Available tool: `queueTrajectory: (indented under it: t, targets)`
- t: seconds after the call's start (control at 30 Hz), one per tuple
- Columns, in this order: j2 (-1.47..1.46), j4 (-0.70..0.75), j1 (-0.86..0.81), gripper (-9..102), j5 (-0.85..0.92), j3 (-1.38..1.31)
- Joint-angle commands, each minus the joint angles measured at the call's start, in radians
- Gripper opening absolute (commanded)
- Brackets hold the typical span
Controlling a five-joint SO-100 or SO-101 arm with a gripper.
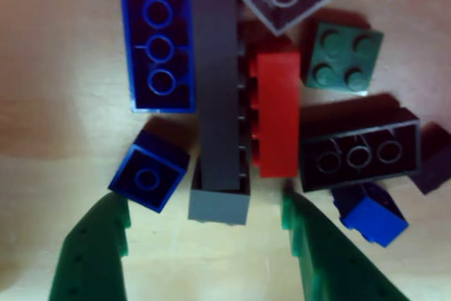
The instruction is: Put all lego bricks in the bin.
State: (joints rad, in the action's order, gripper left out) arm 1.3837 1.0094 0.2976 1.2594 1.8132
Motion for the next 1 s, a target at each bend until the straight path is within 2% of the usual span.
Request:
queueTrajectory:
  t: [0.0, 0.13, 0.3, 0.7, 0.97]
  targets:
    - [-0.003, 0.002, 0.023, 24, 0.008, -0.081]
    - [-0.009, -0.008, 0.034, 24, 0.005, -0.084]
    - [-0.006, -0.005, 0.038, 16, 0.012, -0.077]
    - [0.009, -0.043, 0.002, 19, -0.04, -0.077]
    - [0.034, -0.037, 0.028, 12, -0.061, -0.029]
